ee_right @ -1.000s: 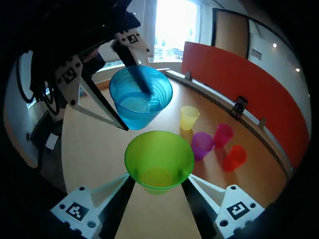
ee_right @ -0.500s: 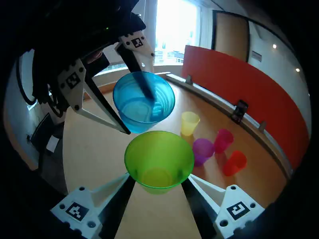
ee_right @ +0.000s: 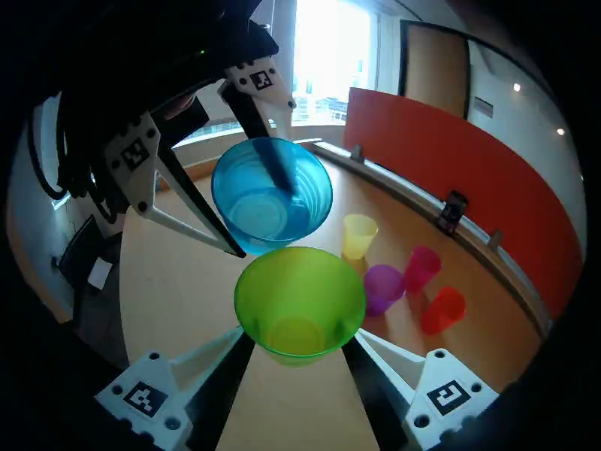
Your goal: Pour water
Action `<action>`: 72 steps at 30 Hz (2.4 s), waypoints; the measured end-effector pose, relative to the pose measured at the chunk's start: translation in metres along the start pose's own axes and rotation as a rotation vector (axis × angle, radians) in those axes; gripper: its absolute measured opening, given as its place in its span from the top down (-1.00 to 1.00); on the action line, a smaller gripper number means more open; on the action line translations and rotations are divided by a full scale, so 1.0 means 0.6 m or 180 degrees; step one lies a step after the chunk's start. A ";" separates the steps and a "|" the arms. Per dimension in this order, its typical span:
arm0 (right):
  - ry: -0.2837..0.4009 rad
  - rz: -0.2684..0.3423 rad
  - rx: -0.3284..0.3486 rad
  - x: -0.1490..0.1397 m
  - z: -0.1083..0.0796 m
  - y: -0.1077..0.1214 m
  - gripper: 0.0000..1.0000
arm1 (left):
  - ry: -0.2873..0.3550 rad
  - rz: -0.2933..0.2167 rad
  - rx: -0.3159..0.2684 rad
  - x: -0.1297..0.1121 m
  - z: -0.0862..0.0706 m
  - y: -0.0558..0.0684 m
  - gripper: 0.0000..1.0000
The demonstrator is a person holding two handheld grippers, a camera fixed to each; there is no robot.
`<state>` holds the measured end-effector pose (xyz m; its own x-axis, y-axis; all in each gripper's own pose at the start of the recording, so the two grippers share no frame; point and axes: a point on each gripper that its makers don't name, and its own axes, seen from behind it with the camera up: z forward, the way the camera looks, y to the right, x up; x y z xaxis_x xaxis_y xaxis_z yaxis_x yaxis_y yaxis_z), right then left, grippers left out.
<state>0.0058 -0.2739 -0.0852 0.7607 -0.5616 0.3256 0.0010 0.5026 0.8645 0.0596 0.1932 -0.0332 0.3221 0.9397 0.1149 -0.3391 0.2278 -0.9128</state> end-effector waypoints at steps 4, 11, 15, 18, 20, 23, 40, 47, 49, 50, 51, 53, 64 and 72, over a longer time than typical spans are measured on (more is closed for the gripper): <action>-0.0001 -0.0005 0.0001 0.000 0.000 0.000 -0.63 | -0.0001 0.0001 0.0001 -0.001 0.000 0.000 -0.50; 0.0001 -0.0005 0.0004 0.000 -0.001 0.000 -0.63 | -0.0015 0.0028 -0.0012 -0.003 -0.003 0.002 -0.50; -0.0001 -0.0005 0.0008 -0.001 -0.001 0.000 -0.63 | -0.0017 0.0027 -0.0022 -0.003 -0.003 0.002 -0.50; -0.0004 -0.0006 0.0012 0.000 -0.001 0.000 -0.63 | -0.0025 0.0028 -0.0025 -0.004 -0.004 0.001 -0.50; -0.0008 -0.0010 0.0015 0.000 0.000 0.000 -0.63 | -0.0031 0.0035 -0.0028 -0.005 -0.005 0.000 -0.50; -0.0011 -0.0014 0.0016 0.000 0.000 -0.001 -0.63 | -0.0033 0.0038 -0.0028 -0.005 -0.006 -0.001 -0.50; -0.0023 -0.0011 0.0052 0.004 0.006 -0.010 -0.63 | -0.0122 0.0087 -0.0055 -0.018 -0.015 -0.004 -0.50; -0.0032 -0.0014 0.0073 0.005 0.012 -0.016 -0.63 | -0.0172 0.0172 -0.0050 -0.019 -0.019 -0.008 -0.50; -0.0031 -0.0010 0.0073 0.005 0.012 -0.016 -0.63 | -0.0184 0.0194 -0.0045 -0.020 -0.020 -0.010 -0.50; -0.0031 -0.0007 0.0072 0.005 0.011 -0.016 -0.63 | -0.0190 0.0203 -0.0042 -0.021 -0.020 -0.010 -0.50; -0.0030 -0.0004 0.0071 0.005 0.011 -0.016 -0.63 | -0.0194 0.0210 -0.0039 -0.021 -0.020 -0.011 -0.50; -0.0027 0.0004 0.0069 0.005 0.010 -0.015 -0.63 | -0.0195 0.0210 -0.0037 -0.022 -0.020 -0.011 -0.50; 0.0008 0.0014 0.0071 0.014 0.007 -0.014 -0.63 | -0.0234 0.0295 -0.0027 -0.024 -0.028 -0.008 -0.50; 0.0062 0.0045 0.0077 0.026 0.005 -0.016 -0.63 | -0.0195 0.0397 0.0024 -0.012 -0.035 -0.014 -0.50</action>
<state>0.0157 -0.2893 -0.0871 0.7730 -0.5415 0.3305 -0.0253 0.4942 0.8690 0.0789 0.1794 -0.0349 0.2226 0.9746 0.0246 -0.3797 0.1099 -0.9186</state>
